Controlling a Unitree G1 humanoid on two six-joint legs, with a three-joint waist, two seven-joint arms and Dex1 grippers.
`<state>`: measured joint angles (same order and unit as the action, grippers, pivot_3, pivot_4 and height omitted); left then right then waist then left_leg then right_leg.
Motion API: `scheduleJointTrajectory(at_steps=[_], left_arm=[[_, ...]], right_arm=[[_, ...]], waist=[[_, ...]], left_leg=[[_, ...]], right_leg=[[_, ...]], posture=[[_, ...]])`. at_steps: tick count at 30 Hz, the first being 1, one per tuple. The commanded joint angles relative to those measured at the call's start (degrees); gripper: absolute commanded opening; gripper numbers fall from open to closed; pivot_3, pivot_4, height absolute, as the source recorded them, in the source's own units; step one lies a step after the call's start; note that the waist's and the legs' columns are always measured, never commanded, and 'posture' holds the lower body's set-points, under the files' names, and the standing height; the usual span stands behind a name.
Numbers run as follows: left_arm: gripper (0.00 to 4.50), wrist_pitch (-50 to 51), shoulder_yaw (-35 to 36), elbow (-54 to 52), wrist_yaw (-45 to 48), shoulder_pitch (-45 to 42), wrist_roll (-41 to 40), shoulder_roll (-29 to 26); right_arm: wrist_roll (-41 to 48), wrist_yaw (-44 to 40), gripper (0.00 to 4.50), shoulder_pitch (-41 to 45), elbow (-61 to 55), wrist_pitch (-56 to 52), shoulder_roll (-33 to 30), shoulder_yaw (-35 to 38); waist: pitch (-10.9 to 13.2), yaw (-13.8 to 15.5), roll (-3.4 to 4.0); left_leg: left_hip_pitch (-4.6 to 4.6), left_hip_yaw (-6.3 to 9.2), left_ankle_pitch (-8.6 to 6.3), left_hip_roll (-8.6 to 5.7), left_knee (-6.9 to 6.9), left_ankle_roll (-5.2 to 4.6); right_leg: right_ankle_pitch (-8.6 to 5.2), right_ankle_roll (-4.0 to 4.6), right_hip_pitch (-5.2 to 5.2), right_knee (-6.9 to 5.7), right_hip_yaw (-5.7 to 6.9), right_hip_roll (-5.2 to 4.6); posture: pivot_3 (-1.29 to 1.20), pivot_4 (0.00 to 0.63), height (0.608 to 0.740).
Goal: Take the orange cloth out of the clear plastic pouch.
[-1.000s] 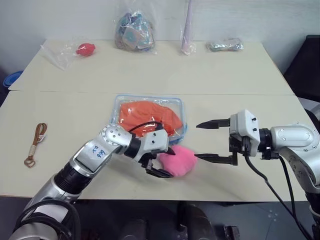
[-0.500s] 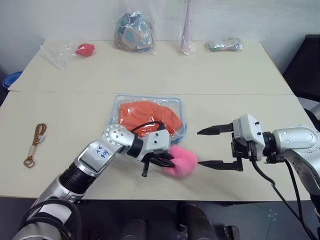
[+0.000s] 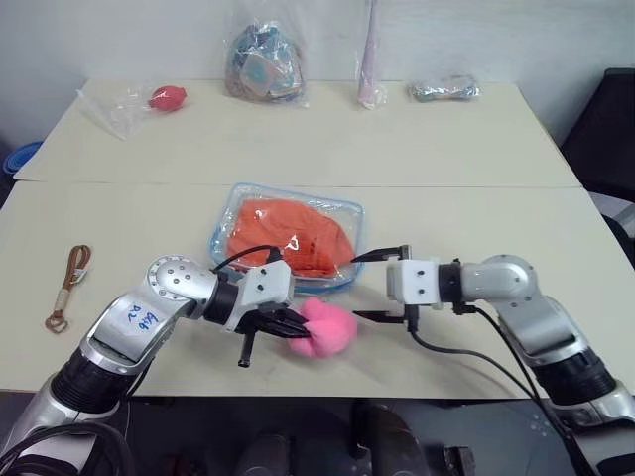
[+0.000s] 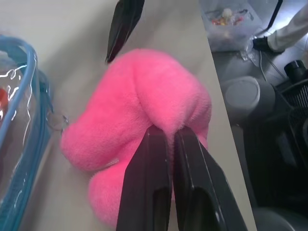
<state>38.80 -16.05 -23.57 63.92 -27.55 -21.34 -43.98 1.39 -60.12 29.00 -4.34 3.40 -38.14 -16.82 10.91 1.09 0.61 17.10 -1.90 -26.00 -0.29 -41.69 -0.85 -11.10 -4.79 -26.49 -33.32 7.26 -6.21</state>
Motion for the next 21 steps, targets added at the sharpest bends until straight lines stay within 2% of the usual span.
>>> scheduleJointTrajectory(at_steps=[1, 6, 12, 15, 20, 21], left_arm=[[0.00, 0.30, 1.29, -1.99, -0.91, -0.64, -0.63, 0.13], [0.00, 0.65, 1.68, -2.64, -1.05, -0.21, -0.97, -0.38], [0.00, 0.82, 1.72, -3.24, -1.58, 0.07, -1.20, -0.46], [0.00, 0.89, 1.75, -3.48, -1.95, 0.24, -1.32, -0.41], [0.00, 0.52, 1.75, -3.96, -2.29, 1.47, -1.39, -0.61], [0.00, 0.56, 1.71, -4.13, -2.39, 1.63, -1.40, -0.56]], right_arm=[[-2.62, 1.94, 3.93, 1.99, 2.43, 3.99, 1.79, -0.57], [-5.26, 3.49, 2.30, 3.01, 6.01, 7.15, 3.20, -0.70], [-6.75, 3.54, 2.30, 3.07, 7.98, 9.76, 3.28, -0.83], [-7.10, 3.88, 1.68, 3.26, 9.01, 10.47, 3.87, -0.74], [-7.14, 4.19, 0.03, 3.73, 9.80, 10.78, 4.88, -0.64], [-7.20, 4.16, 0.03, 3.70, 9.88, 10.88, 4.90, -0.62]], waist=[[0.00, -0.15, 0.00], [0.00, -0.42, 0.01], [0.00, -1.02, 0.01], [0.01, -1.26, 0.01], [0.01, -1.32, 0.02], [0.01, -1.27, 0.02]], left_leg=[[0.01, 0.00, 0.00, 0.01, 0.00, 0.00], [0.01, 0.01, 0.00, 0.03, 0.00, 0.00], [0.02, 0.04, 0.00, 0.05, 0.00, 0.01], [0.02, 0.04, 0.00, 0.05, 0.01, 0.01], [0.01, 0.04, 0.00, 0.07, 0.01, 0.02], [0.01, 0.05, 0.00, 0.08, 0.01, 0.02]], right_leg=[[0.00, 0.00, 0.00, 0.00, 0.01, 0.00], [-0.01, 0.01, 0.00, 0.00, 0.03, 0.01], [-0.01, 0.02, 0.00, 0.00, 0.05, 0.00], [-0.01, 0.02, 0.00, 0.00, 0.05, 0.00], [-0.02, 0.03, -0.01, 0.00, 0.05, 0.01], [-0.02, 0.03, -0.01, 0.00, 0.05, 0.00]], posture=[[0.00, 0.150, 0.740], [0.00, 0.150, 0.740], [0.00, 0.150, 0.740], [0.00, 0.150, 0.740], [0.00, 0.150, 0.740], [0.00, 0.150, 0.740]])
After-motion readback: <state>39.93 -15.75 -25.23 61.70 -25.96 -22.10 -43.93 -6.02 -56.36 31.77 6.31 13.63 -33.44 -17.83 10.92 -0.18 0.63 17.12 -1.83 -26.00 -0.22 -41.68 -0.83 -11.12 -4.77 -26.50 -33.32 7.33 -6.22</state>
